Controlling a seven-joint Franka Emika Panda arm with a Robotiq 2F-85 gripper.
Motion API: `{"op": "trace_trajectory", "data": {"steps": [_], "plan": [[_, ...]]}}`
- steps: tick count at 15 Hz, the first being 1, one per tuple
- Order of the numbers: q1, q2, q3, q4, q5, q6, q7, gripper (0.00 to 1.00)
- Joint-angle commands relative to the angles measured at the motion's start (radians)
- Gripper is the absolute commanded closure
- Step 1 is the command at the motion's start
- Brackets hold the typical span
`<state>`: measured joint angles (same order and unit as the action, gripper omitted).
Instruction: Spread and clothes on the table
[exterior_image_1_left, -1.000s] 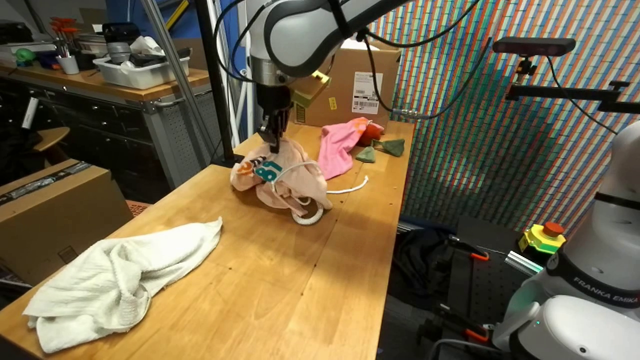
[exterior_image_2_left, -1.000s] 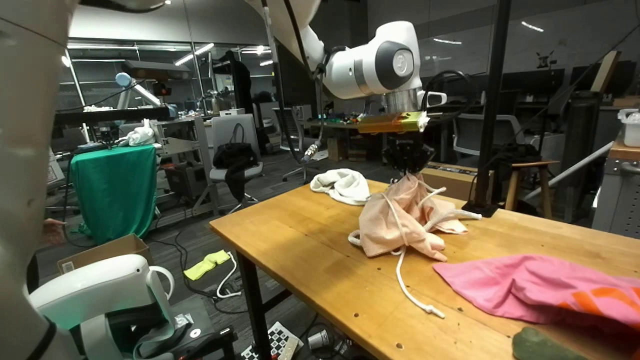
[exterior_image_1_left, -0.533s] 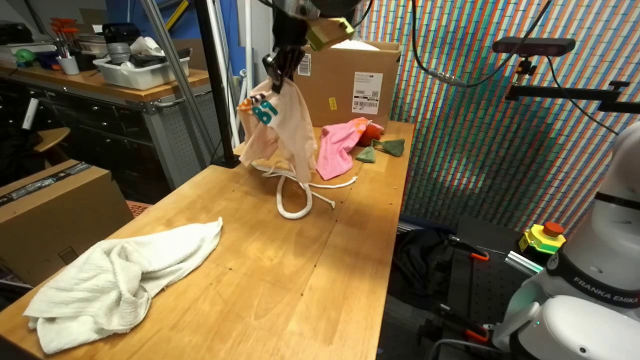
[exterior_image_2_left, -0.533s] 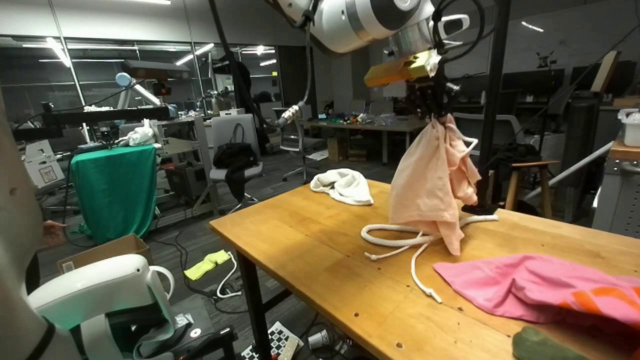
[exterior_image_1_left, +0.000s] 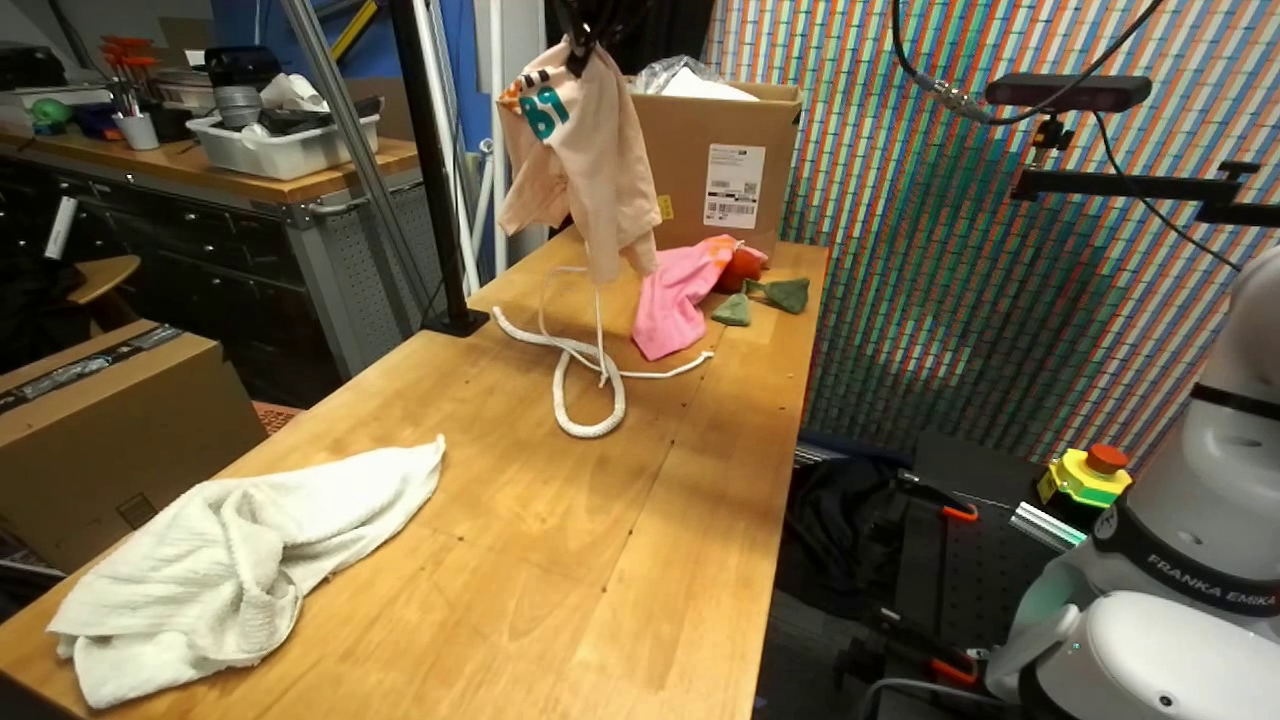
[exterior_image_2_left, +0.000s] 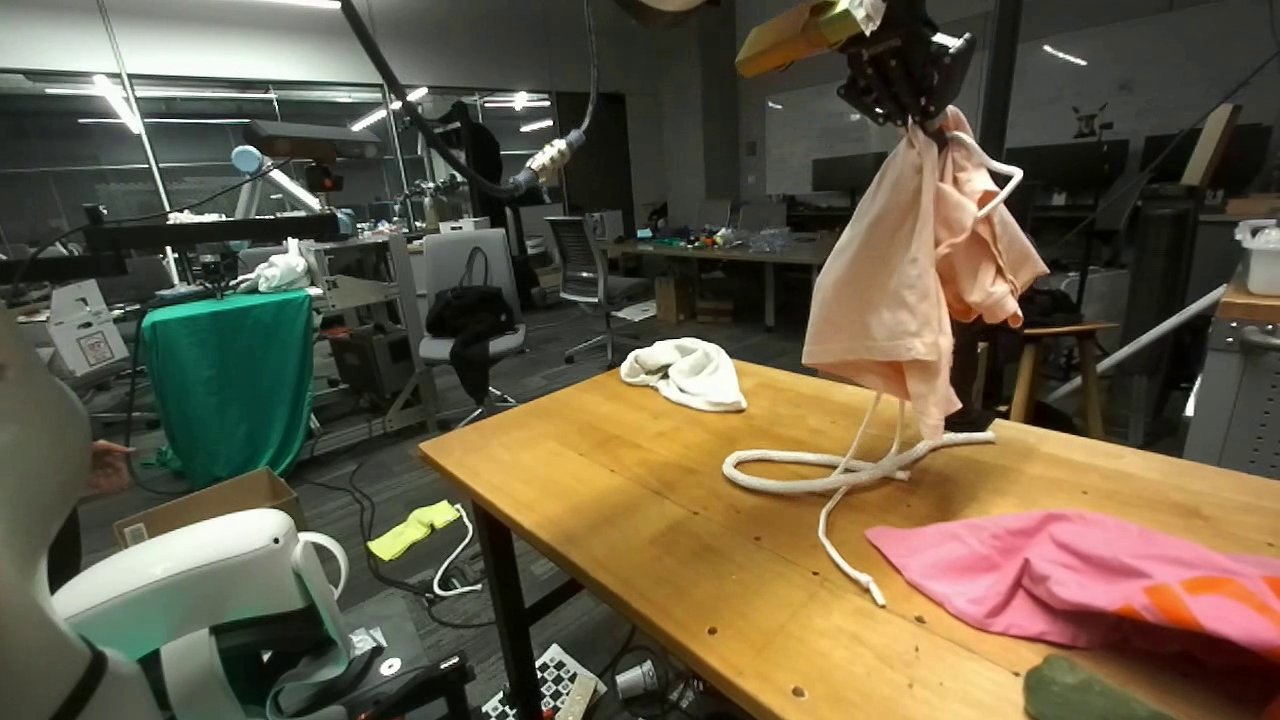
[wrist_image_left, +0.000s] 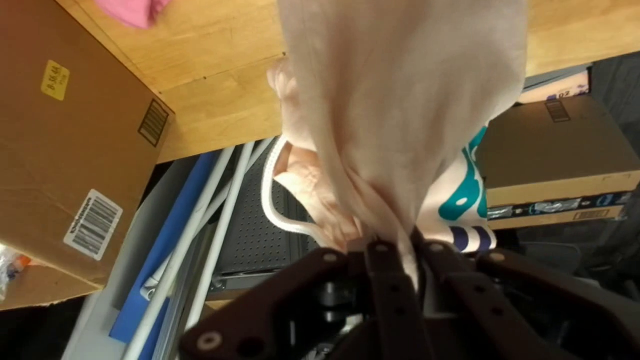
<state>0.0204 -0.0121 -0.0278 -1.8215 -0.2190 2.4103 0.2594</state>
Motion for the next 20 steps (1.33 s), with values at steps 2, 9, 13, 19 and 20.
{"op": "trace_trajectory", "data": {"steps": [2, 9, 13, 19, 20], "plan": [[-0.016, -0.051, 0.014, -0.002, -0.073, 0.057, 0.126, 0.95], [-0.029, -0.064, 0.026, 0.056, -0.162, 0.074, 0.302, 0.95], [-0.024, -0.096, 0.035, 0.086, -0.141, 0.005, 0.303, 0.95], [-0.028, -0.17, 0.064, 0.186, -0.101, -0.232, 0.297, 0.95], [-0.027, -0.176, 0.068, 0.218, -0.086, -0.295, 0.28, 0.95]]}}
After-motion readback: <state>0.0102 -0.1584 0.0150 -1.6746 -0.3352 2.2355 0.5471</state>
